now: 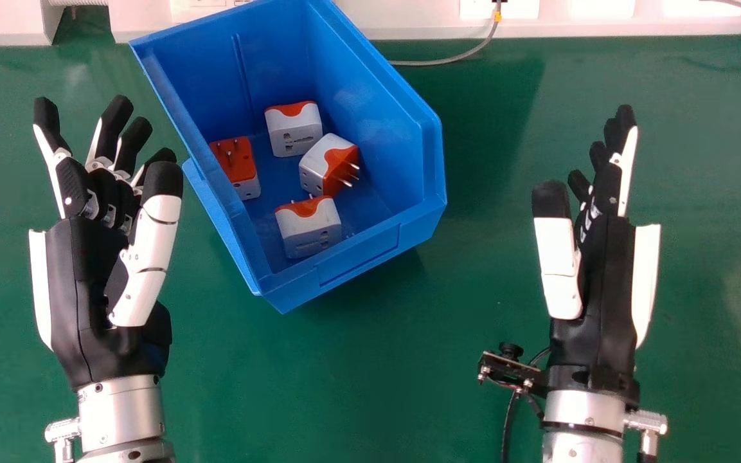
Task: Pick all objects and put in blue box
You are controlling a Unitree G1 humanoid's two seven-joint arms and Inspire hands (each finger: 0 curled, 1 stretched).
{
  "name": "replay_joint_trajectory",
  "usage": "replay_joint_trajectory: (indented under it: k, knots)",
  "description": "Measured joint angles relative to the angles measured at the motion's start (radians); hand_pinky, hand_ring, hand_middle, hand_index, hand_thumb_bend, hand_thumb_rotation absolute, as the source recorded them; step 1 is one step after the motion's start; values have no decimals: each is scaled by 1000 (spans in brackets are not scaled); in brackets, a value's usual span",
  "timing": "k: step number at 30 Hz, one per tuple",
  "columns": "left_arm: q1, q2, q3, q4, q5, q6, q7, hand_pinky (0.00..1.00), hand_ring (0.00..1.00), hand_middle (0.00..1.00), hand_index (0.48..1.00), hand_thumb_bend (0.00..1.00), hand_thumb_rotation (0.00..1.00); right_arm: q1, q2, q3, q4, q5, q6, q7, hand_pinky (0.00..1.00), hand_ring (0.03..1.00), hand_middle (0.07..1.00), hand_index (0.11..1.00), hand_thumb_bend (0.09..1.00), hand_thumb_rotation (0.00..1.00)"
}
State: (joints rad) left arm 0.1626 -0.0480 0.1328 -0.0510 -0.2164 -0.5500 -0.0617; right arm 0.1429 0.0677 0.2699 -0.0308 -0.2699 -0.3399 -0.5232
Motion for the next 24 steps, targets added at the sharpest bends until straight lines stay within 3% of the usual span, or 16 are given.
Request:
replay_joint_trajectory:
  k: [24]
  knots:
    - [0,-1,0,0,-1,0,-2,839,908,924,909,620,453,0,0,0,-7,0,-8,-1,901,977,997,1000,687,1000]
